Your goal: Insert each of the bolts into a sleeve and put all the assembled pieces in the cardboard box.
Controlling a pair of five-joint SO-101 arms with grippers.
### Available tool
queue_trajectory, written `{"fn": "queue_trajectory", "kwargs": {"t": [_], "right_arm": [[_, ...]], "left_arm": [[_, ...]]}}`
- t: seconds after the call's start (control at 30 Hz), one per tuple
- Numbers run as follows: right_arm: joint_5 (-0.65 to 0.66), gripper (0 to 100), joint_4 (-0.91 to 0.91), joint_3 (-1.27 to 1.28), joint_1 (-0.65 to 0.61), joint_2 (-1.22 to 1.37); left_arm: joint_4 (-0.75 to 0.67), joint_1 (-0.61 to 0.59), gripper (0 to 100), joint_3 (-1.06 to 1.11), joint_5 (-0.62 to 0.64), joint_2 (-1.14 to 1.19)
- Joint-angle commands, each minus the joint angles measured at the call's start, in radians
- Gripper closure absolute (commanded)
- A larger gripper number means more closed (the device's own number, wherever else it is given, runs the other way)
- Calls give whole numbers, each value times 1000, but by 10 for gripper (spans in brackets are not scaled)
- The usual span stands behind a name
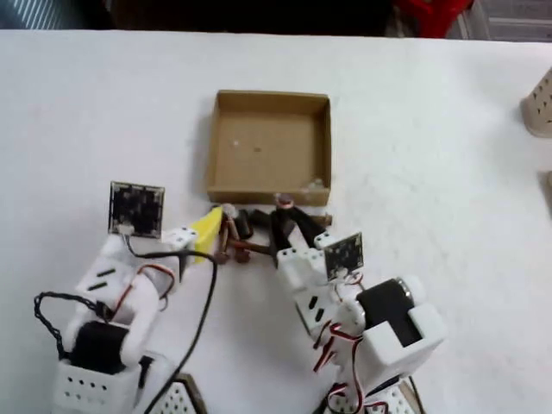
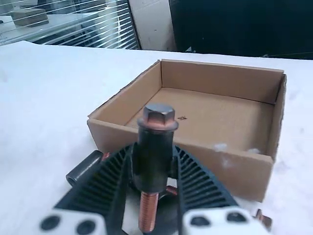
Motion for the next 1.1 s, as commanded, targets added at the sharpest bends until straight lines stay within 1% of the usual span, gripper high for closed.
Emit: {"fn": "queue_trajectory", "kwargs": {"t": [0.0, 0.1, 0.17, 0.23, 0.3, 0.37, 0.53, 0.63, 0.8, 0.83, 0.93, 1.0, 1.07], "right_arm": [[0, 981, -8, -14, 15, -12], [0, 982, -8, -14, 31, -12], [0, 982, -18, -15, 45, -13], [0, 982, -62, -14, 47, -13], [0, 983, -76, -9, 47, -13], [0, 983, -73, -9, 47, -13], [0, 983, -105, 23, 45, -28], [0, 983, -94, 43, 48, -96], [0, 983, 68, 44, 71, -251], [0, 983, 107, 43, 79, -289], [0, 983, 259, 28, 102, -426], [0, 983, 401, 3, 124, -529], [0, 982, 591, -43, 151, -636]], "left_arm": [[0, -99, 654, 117, -11, -18], [-6, -145, 654, 201, -12, -18], [-35, -165, 654, 255, -29, -18], [-94, -180, 656, 322, -80, -18], [-186, -189, 657, 404, -130, -18], [-249, -193, 657, 428, -169, -13], [-247, -202, 667, 428, -184, -16], [-247, -203, 753, 428, -187, -15], [-250, -202, 975, 428, -189, -15], [-252, -202, 982, 428, -189, -15], [-250, -202, 947, 428, -189, -15], [-250, -202, 947, 428, -189, -15], [-250, -202, 947, 428, -189, -15]]}}
